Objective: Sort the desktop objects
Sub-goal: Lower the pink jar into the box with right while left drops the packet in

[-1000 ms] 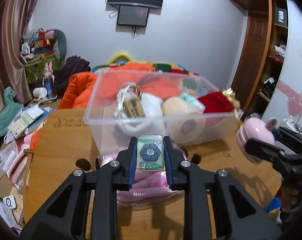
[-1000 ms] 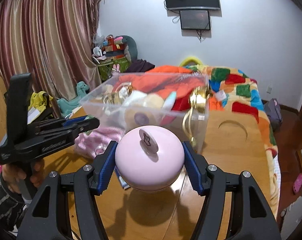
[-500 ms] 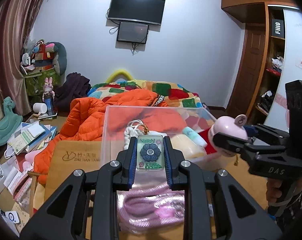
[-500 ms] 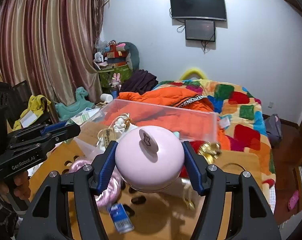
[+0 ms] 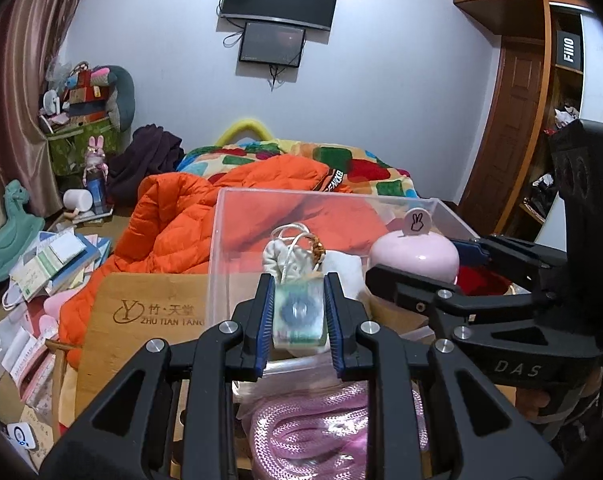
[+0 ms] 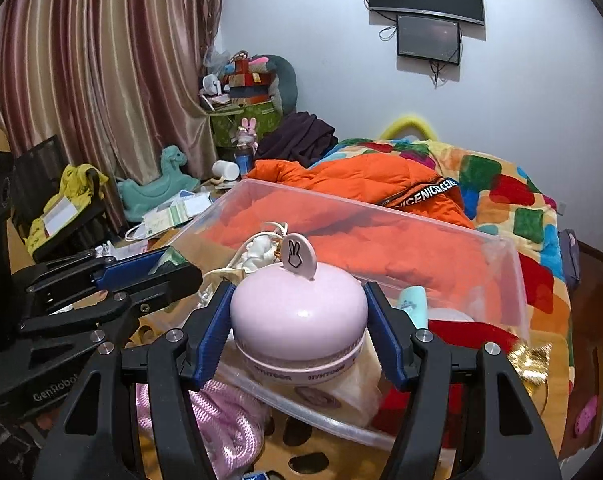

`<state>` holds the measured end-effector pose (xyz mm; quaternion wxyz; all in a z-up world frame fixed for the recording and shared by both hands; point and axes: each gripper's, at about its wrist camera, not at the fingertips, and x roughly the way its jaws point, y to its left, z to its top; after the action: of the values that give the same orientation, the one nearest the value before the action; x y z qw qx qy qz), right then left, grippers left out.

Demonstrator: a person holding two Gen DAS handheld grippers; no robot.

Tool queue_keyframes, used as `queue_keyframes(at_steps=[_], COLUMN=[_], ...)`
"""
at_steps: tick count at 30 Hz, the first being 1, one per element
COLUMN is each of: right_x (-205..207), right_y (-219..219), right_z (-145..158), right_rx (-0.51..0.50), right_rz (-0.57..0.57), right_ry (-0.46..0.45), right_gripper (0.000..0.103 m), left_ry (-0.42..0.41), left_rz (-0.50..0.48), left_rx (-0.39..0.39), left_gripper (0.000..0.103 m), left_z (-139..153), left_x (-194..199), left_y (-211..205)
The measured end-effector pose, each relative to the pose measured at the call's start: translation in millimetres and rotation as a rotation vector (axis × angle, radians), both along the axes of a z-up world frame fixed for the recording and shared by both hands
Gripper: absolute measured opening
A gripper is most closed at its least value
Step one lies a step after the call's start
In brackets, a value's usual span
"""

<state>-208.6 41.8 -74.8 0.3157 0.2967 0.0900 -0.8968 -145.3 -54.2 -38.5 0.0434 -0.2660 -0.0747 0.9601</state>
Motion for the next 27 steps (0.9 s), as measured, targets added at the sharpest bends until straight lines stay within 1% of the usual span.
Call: queue_keyframes(at_steps=[5, 7, 12, 15, 16, 17, 19, 24, 26, 27], right_x=[-1.9, -1.3, 0.8, 1.1, 1.1, 1.5, 2.4, 4.6, 6.9, 7.9], right_y=[-1.9, -2.8, -4.3, -6.4, -7.3, -6.6, -4.6, 0.8, 3.3, 5.3], right_z=[-2.3, -2.9, -6.4, -9.8, -10.6, -10.7, -9.6, -4.1, -2.1, -1.1], right_rx=[0.032, 0.043, 0.066, 0.093, 0.101, 0.101, 0.107, 0.112, 0.112, 0.111], right_rz=[0.001, -0.002, -0.002, -0.007, -0.01, -0.015, -0.033, -0.058, -0.07, -0.076], right_ry=[0.029, 0.041, 0.05, 0.054, 0.056, 0.061, 0.078, 0.095, 0.101, 0.103], right_gripper=[0.06, 0.061, 0.061, 0.064, 0.067, 0.072, 0.075, 0.079, 0.08, 0.08], left_ry=[-0.018, -0.012, -0.009, -0.013, -0.014, -0.016, -0.015, -0.001, 0.015, 0.023], left_rz=[0.002, 0.008, 0.015, 0.018, 0.019, 0.019, 0.025, 0.02, 0.021, 0.02], left_rx=[-0.004, -0.02, -0.029, -0.031, -0.029, -0.025, -0.023, -0.015, -0.016, -0.015], left_gripper=[0.023, 0.023, 0.023, 0.023, 0.023, 0.025, 0.031, 0.039, 0.05, 0.053], left_z=[-5.0, -5.0, -4.4, -4.6, -4.0, -3.4, -2.1, 3.0, 6.9, 8.8], left_x=[-5.5, -6.0, -6.1, -6.6, -7.0, -6.5, -6.4, -1.3, 3.2, 4.9], left_y=[-1.0, 0.1, 0.7, 0.4, 0.3, -0.1, -1.1, -1.6, -1.1, -1.1])
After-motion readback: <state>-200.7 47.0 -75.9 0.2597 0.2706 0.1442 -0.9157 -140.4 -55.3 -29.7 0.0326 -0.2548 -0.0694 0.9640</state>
